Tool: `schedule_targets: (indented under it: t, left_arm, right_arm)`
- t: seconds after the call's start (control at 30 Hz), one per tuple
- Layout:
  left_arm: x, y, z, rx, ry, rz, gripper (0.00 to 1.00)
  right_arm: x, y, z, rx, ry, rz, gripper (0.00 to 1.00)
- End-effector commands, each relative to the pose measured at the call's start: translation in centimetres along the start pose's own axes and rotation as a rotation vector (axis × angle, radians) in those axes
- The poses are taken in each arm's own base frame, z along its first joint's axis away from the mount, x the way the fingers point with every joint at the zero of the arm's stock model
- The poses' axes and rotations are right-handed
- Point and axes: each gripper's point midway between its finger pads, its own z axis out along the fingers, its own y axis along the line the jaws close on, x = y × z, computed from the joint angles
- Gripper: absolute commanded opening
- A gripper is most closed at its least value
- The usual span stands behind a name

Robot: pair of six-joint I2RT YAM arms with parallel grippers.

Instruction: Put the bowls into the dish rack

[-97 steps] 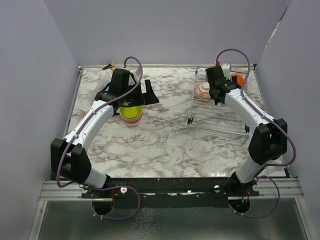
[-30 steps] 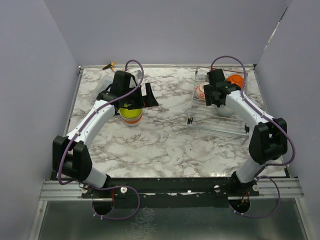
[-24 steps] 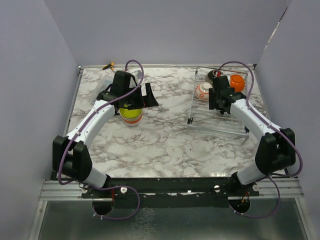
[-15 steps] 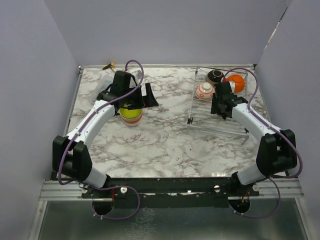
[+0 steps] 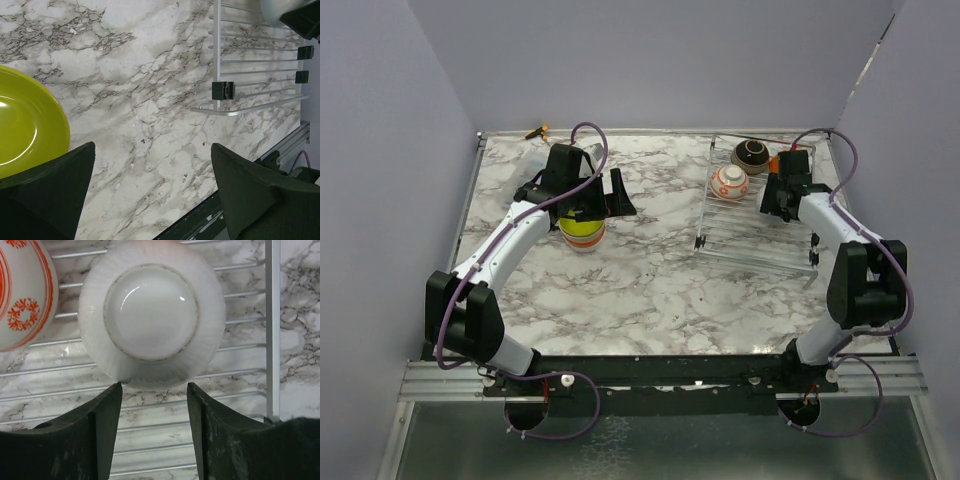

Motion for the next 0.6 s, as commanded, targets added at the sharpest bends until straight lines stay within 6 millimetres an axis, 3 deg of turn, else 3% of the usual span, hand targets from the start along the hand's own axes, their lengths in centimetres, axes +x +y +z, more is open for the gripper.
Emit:
schedule_targets:
  t: [0.0, 0.33, 0.57]
  left_arm:
    - [0.4, 0.5, 0.0, -0.024, 0.010, 0.009, 0.98]
    - [0.1, 0.9, 0.0, -0.045, 0.012, 0.015, 0.98]
    - [0.1, 1.0, 0.1, -0.049, 0.015, 0.016, 0.98]
  right_arm:
    - [-2.6, 1.3, 1.2, -0.059, -0.042, -0.040, 0.57]
    - [-4.4, 3.4, 2.4, -0.158, -0.075, -0.082, 0.56]
    - [-4.6, 3.3, 2.0, -0.186, -0.121, -0.060, 0.55]
